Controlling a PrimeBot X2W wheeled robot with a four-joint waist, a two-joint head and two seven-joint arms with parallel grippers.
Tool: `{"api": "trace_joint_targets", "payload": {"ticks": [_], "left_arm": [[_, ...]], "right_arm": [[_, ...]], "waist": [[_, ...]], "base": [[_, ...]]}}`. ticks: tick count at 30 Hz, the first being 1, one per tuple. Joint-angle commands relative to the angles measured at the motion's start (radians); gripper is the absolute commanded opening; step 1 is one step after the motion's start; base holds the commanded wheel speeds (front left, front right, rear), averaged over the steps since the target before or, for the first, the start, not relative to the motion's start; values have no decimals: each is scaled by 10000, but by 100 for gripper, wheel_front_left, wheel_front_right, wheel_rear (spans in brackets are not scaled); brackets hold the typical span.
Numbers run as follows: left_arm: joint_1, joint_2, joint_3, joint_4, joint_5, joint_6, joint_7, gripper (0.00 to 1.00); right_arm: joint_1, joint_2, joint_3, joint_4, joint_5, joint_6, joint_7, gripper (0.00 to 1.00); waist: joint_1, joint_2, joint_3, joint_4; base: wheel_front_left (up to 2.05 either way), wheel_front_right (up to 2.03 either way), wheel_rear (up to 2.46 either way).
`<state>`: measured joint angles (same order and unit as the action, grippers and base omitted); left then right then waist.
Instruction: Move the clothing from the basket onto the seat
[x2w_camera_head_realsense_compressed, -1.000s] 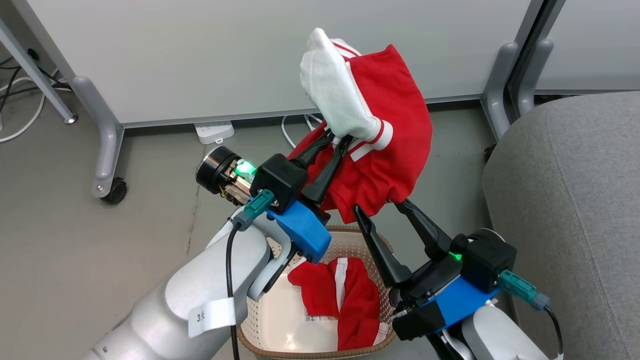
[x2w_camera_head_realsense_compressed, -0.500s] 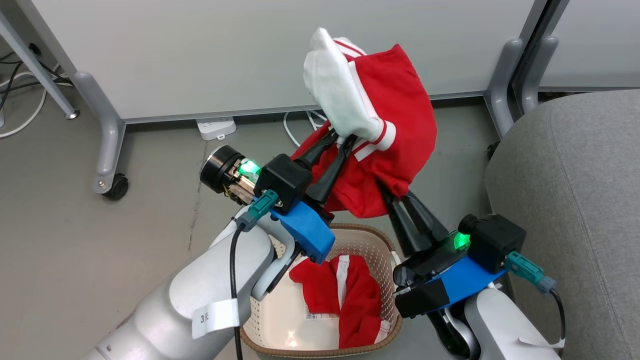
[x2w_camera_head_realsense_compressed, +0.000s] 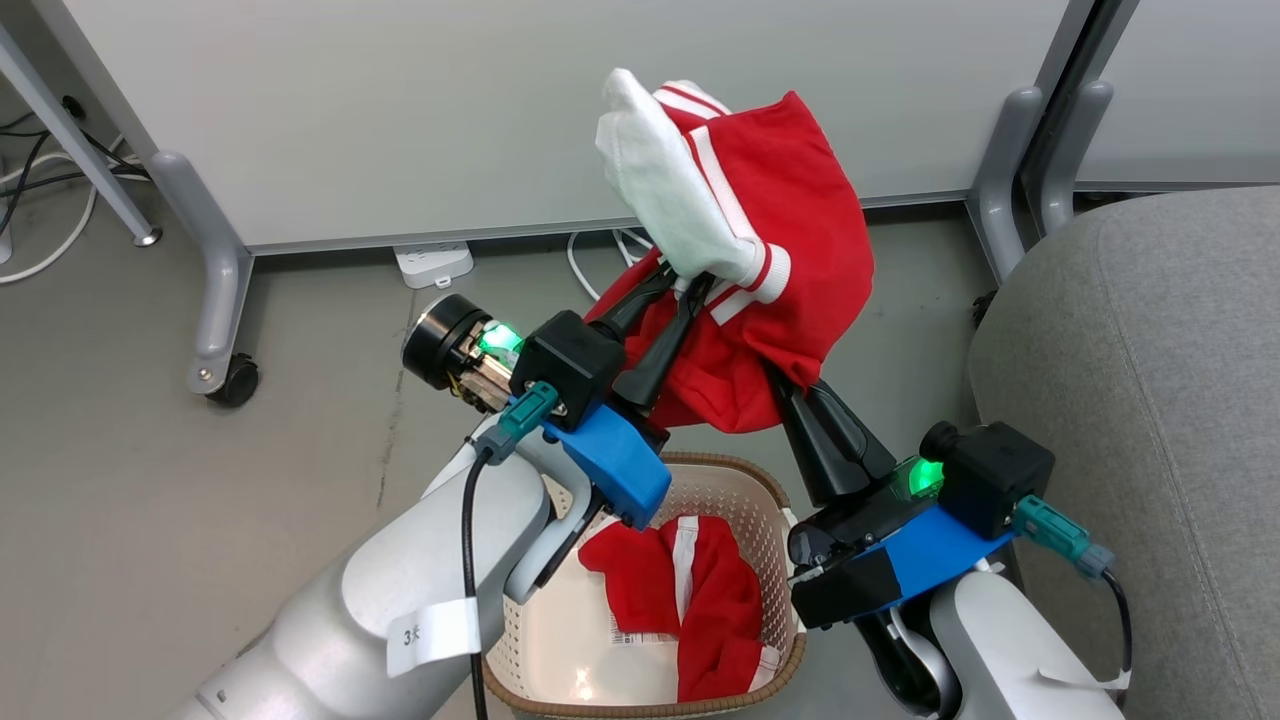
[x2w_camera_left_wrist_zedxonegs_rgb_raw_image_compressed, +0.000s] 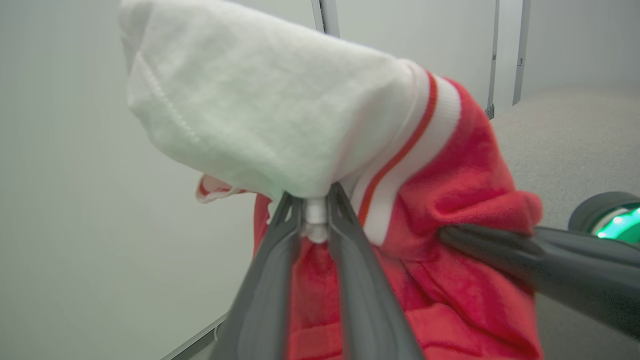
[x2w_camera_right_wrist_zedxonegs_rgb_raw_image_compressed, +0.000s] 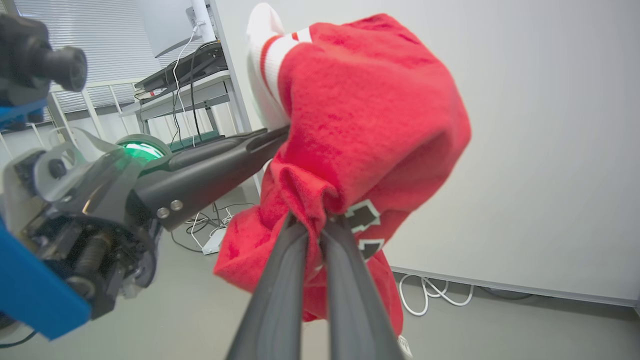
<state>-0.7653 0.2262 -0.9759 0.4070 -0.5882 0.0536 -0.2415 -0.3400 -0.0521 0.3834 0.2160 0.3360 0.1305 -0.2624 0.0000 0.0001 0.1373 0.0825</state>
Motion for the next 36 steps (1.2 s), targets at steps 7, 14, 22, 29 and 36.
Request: {"api": "trace_joint_targets", "payload": {"ticks": [7,14,22,29,36], "left_arm": [[-132,18,-28,41,-47,4,-79,0],[-161,21,-50,103,-66,69,-55,100],[-134,67,-95,84,-51,140,-75,100],[-123,129,-147,37,-64,175,-62,100],[-164,182,-195,-63,-70,228,-16,100]], "right_arm": [[-11,26,-8,-24,82,5,-39,0],[42,25,-38,-32,73,5,-39,0],[136,26,-93,-41,43,5,-39,0],[148,26,-185,-100,46,5,-39,0],[-2,20,-589,-173,-102,5,-39,0]], "waist": [[0,-1,-7,-17],[0,-1,-32,-26],[0,-1,-33,-75],[0,-1,35,-230],[0,-1,237,-526]], "base": [[0,0,0],[0,0,0],[0,0,0],[0,0,0],[0,0,0]]}}
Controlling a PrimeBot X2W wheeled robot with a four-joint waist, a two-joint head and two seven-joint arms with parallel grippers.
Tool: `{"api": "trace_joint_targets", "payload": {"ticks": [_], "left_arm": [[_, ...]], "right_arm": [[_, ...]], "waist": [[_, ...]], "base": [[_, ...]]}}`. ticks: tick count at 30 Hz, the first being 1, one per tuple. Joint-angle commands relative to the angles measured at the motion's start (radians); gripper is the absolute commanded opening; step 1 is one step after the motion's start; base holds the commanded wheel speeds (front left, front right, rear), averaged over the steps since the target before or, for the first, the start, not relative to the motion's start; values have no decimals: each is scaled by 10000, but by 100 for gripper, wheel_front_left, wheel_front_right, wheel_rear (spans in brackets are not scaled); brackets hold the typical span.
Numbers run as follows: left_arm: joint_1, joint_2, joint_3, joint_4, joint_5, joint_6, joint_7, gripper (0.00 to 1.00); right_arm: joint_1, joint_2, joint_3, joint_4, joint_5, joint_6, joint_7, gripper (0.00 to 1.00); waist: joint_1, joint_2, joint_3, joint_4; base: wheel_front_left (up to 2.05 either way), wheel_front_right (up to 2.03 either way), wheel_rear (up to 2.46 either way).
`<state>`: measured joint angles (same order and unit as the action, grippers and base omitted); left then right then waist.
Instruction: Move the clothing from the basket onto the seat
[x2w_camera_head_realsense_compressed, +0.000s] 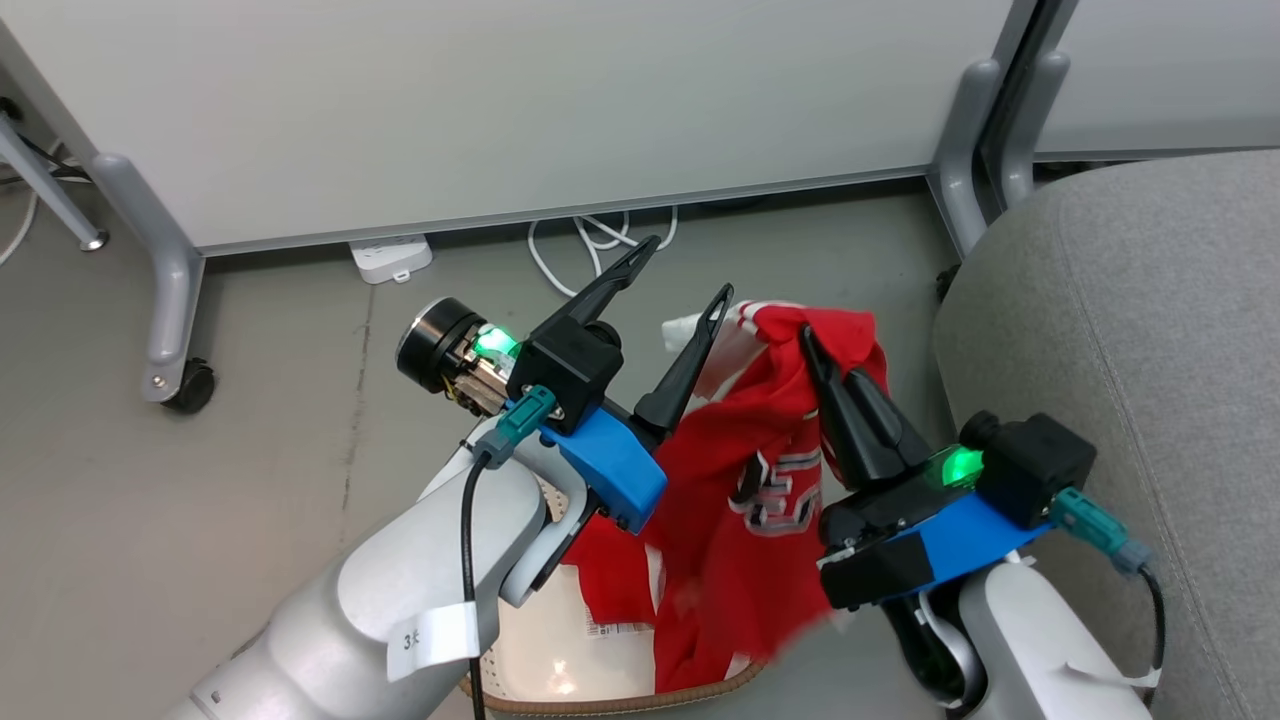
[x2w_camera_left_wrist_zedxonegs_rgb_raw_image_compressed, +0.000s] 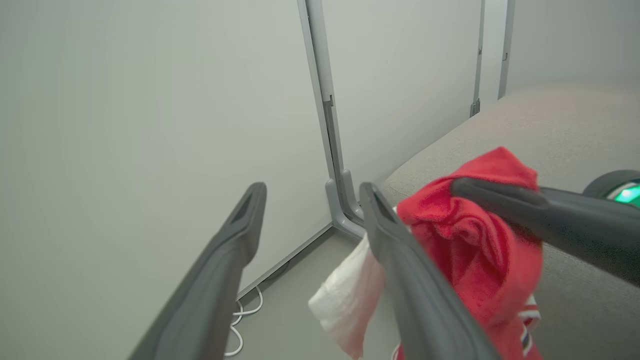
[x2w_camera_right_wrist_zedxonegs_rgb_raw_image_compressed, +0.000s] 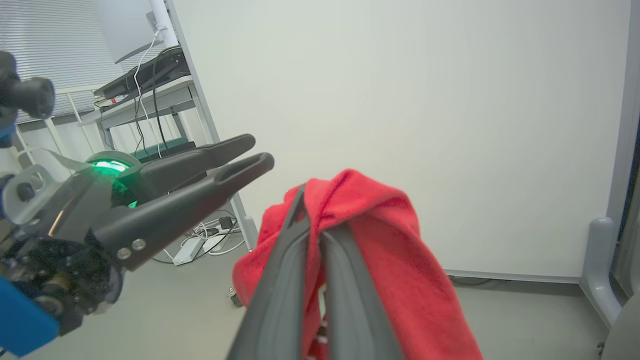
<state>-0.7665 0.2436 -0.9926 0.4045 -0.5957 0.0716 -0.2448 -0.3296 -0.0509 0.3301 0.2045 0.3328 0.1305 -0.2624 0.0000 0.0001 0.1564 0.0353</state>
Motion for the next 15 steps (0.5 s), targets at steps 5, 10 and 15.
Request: {"api": "trace_joint_targets", "payload": {"ticks": [5,10,15], "left_arm": [[-197,50,-57,-142,34,81,36,100],[-280,36,-147,-213,108,44,62,100],[-356,-46,-322,-239,205,-5,59,100]], "right_arm": [[-283,7,-542,-186,-299,5,-39,0],[-451,6,-1153,-432,-573,5,-39,0],[-672,7,-1734,-683,-804,5,-39,0]], "waist": [[0,-1,299,-347],[0,-1,608,-685],[0,-1,1002,-1128]], "base": [[0,0,0],[0,0,0],[0,0,0]]}}
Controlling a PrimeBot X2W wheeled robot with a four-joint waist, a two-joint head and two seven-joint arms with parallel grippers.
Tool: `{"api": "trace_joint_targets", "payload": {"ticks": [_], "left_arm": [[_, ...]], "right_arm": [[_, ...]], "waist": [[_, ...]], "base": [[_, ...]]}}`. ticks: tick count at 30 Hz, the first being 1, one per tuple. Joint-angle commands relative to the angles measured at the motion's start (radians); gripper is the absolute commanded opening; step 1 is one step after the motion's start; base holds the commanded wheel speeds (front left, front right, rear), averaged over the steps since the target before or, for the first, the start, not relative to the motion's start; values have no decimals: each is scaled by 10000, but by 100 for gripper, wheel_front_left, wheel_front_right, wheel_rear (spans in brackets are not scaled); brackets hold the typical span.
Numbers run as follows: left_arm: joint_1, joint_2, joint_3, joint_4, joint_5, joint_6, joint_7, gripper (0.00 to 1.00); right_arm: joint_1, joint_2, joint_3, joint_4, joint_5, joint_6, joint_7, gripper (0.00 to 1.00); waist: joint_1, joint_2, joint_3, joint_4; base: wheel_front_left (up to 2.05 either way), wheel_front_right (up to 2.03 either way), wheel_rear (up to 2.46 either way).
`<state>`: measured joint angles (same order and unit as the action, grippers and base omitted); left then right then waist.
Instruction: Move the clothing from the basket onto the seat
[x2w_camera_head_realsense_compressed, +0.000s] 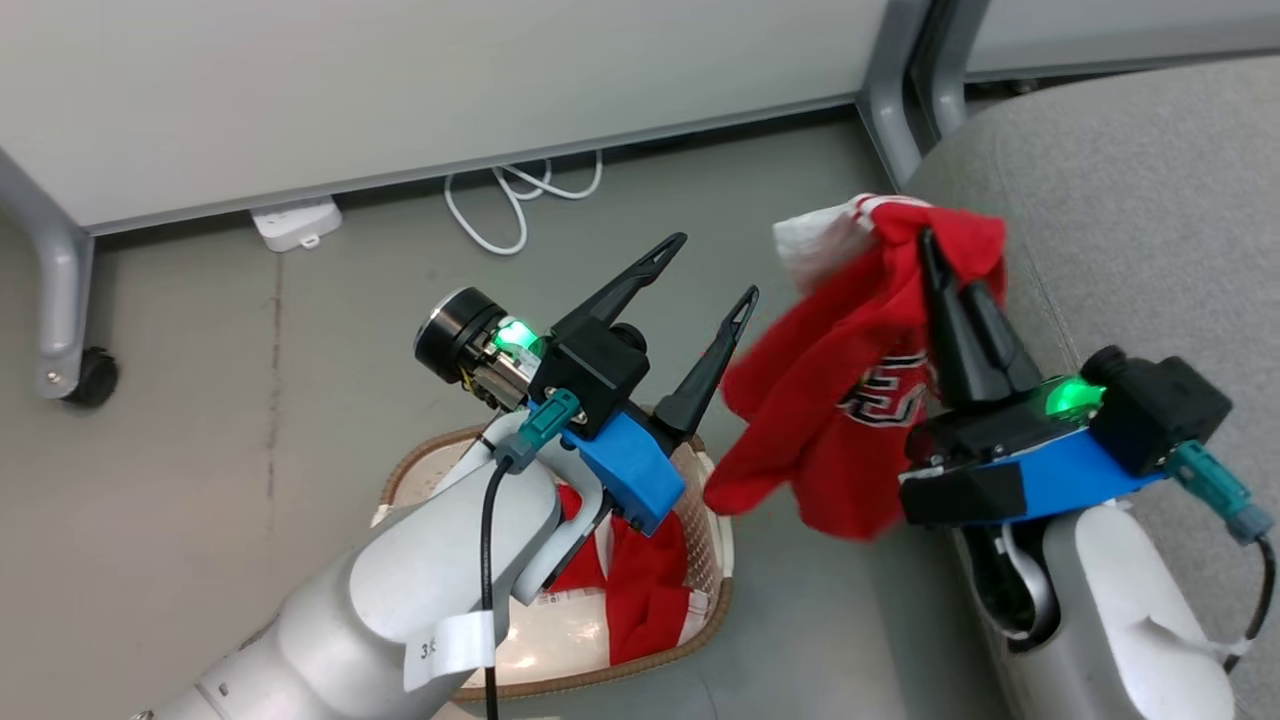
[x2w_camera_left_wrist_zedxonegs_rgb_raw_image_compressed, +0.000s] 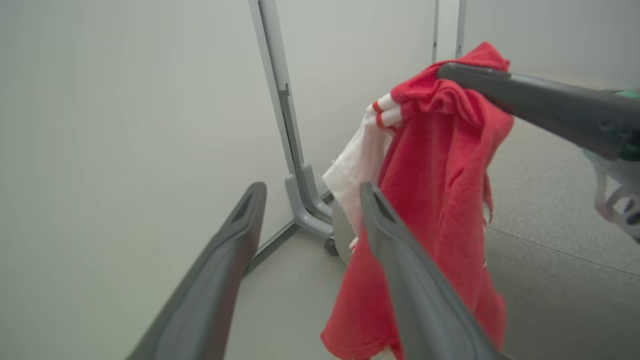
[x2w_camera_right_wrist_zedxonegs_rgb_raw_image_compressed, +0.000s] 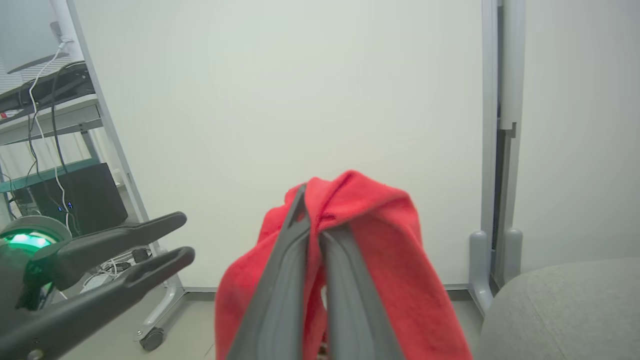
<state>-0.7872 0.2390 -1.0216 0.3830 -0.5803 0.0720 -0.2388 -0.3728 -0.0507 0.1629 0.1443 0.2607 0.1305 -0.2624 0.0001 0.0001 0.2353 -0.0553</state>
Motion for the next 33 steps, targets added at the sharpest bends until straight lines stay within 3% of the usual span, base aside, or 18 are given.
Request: {"api": "trace_joint_targets", "payload": {"ticks": [1,21,33], "left_arm": [[-196,1,-59,-35,114,18,-15,100],[-343,164,-675,-227,486,-164,70,100],[-318,133,-1051,-273,578,-294,195,100]], "right_arm": [[-264,5,-293,-209,-120,5,-39,0],[699,4,-2096,-1075,160,5,-39,0],[1224,6,-2588,-1099,399,5,-39,0]], "waist": [[-1,-1,383,-429],[-1,-1,1144,-2751],[-1,-1,1383,-3350]], "base": [[0,0,0],[0,0,0],[0,0,0]]}}
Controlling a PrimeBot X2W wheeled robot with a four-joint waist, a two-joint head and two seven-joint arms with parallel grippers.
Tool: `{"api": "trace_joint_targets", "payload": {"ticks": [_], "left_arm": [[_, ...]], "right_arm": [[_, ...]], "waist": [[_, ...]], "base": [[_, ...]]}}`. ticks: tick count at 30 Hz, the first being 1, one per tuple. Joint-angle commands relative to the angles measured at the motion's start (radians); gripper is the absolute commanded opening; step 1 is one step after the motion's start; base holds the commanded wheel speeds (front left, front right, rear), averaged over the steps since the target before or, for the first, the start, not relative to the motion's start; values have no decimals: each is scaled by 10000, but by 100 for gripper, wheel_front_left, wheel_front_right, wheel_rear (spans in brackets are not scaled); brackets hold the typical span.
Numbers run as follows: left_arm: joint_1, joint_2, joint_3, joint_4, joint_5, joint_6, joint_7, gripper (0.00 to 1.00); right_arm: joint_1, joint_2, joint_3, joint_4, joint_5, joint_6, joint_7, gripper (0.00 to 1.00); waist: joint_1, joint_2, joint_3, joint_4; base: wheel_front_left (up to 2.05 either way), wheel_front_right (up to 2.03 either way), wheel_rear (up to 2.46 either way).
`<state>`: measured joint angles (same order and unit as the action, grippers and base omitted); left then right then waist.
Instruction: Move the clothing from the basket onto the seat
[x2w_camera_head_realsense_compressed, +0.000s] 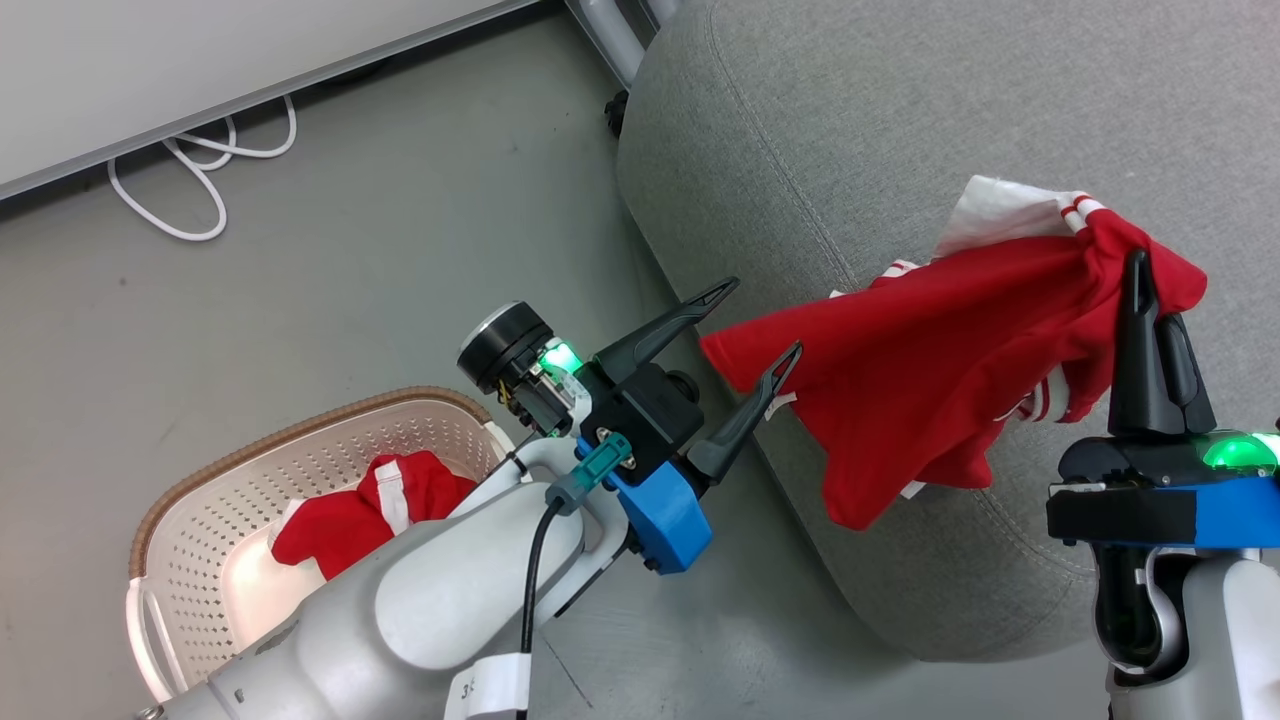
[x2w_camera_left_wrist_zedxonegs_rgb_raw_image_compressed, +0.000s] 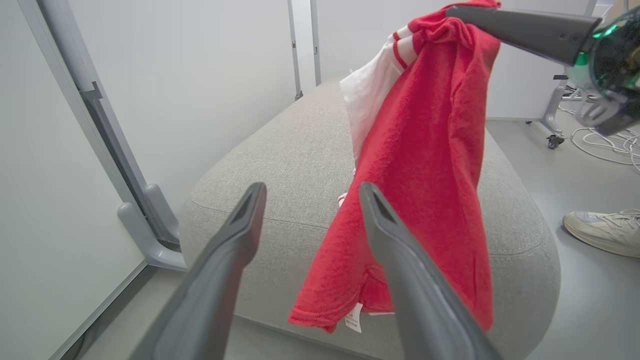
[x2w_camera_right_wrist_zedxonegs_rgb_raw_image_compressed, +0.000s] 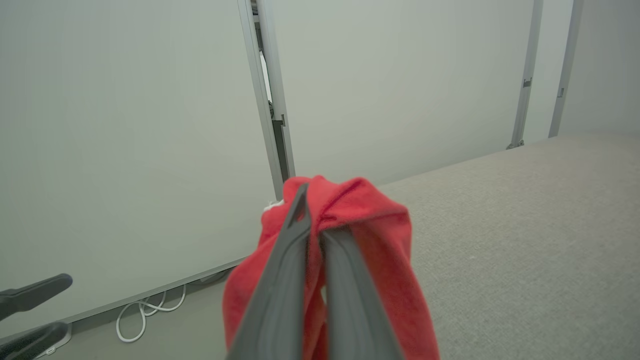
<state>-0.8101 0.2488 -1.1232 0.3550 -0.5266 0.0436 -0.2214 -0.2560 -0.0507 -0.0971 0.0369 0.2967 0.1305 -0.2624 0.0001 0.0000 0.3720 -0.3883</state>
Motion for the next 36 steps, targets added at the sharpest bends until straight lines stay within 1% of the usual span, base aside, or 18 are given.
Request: {"api": "trace_joint_targets", "payload": {"ticks": [1,6,14,19,23,24,25,29,34,36], "left_arm": [[-103,41,-43,6,39,-16,28,100],[-178,25,-59,-14,26,-22,16,100],[-251,80,13,-92,16,82,-90,100],[-398,203,71,-232,94,163,-117,100],[-632,370,138,-392,207,229,-75,100],[-806,492,181,-526,274,265,-19,100],[-806,492,181,-526,274,265,-19,100],[-1145,780,259,-798,429,335,148,100],[-1616,1141,315,-1189,681,392,373,100],[-1804,1238,336,-1336,758,414,454,100]], "right_arm": [[67,6,15,-13,37,5,-39,0],[40,4,-5,-1,58,5,-39,0],[-438,4,-38,-148,-85,5,-39,0],[-1356,4,-22,-400,-482,5,-40,0],[-2544,-8,-206,-592,-956,5,-39,0],[-3240,-207,-419,-640,-1116,5,-39,0],[-3240,-207,-419,-640,-1116,5,-39,0],[-4733,-725,-964,-701,-1214,5,-39,0],[-6458,-1664,-1940,-576,-1272,3,-39,0],[-7154,-2201,-2396,-285,-1139,3,-37,0]], "waist": [[-1,0,25,-31],[-1,0,54,8],[-1,0,151,131],[-1,0,489,189],[-1,0,1024,265],[-1,0,1406,324],[-1,0,1406,324],[-1,0,2238,464],[-1,0,3225,624],[-1,0,3560,692]], "base": [[0,0,0],[0,0,0],[0,0,0],[0,0,0],[0,0,0],[0,0,0],[0,0,0],[0,0,0],[0,0,0],[0,0,0]]}}
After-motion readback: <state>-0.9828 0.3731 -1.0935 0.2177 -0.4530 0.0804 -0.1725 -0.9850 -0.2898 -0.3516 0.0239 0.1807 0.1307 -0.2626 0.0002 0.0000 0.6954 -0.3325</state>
